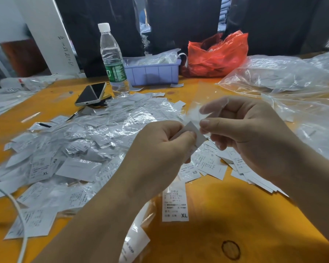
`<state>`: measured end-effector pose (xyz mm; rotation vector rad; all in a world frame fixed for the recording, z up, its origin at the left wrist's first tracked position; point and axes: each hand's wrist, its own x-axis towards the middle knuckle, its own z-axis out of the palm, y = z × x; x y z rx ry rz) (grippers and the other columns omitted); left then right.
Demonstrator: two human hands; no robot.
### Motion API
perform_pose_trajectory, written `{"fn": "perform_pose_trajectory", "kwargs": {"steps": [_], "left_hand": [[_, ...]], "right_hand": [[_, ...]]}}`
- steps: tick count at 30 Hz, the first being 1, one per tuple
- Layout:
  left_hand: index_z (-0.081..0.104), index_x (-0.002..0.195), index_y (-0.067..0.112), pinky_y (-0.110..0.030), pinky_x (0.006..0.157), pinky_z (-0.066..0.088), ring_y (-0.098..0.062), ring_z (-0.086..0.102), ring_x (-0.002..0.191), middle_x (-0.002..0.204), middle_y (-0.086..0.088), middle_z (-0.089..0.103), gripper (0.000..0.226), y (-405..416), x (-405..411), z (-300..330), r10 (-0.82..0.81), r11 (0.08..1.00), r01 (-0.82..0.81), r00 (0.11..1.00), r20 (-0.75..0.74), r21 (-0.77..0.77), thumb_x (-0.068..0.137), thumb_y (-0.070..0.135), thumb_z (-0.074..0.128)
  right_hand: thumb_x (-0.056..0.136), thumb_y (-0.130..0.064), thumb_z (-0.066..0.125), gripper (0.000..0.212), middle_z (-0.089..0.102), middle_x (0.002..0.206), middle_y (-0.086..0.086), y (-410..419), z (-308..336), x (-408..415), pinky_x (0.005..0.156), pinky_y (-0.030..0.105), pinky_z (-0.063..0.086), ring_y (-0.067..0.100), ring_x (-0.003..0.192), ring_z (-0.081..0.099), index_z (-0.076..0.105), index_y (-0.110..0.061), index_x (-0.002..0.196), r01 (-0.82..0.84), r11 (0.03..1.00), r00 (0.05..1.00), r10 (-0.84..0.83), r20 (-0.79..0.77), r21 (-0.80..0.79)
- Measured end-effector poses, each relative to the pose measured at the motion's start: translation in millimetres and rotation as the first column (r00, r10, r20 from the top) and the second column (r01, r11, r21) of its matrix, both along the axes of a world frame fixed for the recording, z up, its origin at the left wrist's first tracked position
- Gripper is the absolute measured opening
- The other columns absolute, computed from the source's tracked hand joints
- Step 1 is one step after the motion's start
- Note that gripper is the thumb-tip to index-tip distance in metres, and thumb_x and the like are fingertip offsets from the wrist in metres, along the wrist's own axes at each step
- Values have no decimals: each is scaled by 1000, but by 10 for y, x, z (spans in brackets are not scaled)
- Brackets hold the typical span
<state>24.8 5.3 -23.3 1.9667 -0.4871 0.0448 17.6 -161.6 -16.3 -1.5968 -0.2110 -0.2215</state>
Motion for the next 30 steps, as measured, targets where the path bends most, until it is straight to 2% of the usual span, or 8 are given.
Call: {"fn": "perform_pose_trajectory", "kwargs": {"steps": [3,6,9,15,19,30], "left_hand": [[72,73,14,-7,44,38,1,57,51,54,7,61,23,4,8,19,-21,998,15,995,-96,-61,92,19,59],[72,72,15,-8,45,37,1,54,47,52,7,60,23,-6,17,27,-52,996,40,986,-159,-78,83,32,61],[72,76,20,-9,45,36,1,53,48,52,6,59,25,-11,14,28,-68,996,57,981,-183,-67,73,37,54],[72,75,27,-10,45,37,2,52,48,52,7,60,22,-8,16,43,-68,997,59,977,-204,-51,73,41,55],[73,76,20,-8,44,36,2,54,48,52,9,60,20,-1,15,39,-60,997,49,979,-197,-56,90,27,61],[73,72,13,-8,42,37,1,53,44,50,9,59,23,5,25,44,-8,997,-8,978,-210,-73,89,19,59]], "right_hand": [[77,2,71,16,65,64,7,-4,5,2,47,25,41,15,54,52,67,-9,87,-2,1000,1000,2,-2,25],[79,2,69,15,66,63,5,-16,-4,17,47,25,41,15,54,52,66,-10,87,-6,999,1000,6,-12,51],[80,-1,69,12,66,64,5,-31,-19,25,47,24,43,14,55,54,68,-11,87,-10,999,1000,11,-17,39],[80,-4,70,11,65,63,4,-41,-36,36,47,23,41,13,53,52,68,-12,86,-28,999,999,29,-15,45],[80,-4,70,11,66,63,4,-44,-38,32,47,23,42,13,53,52,68,-11,88,-26,999,1000,26,-7,20],[78,-2,72,16,67,65,6,-35,-25,16,51,27,40,14,54,52,68,-11,91,-32,998,999,33,23,-48]]}}
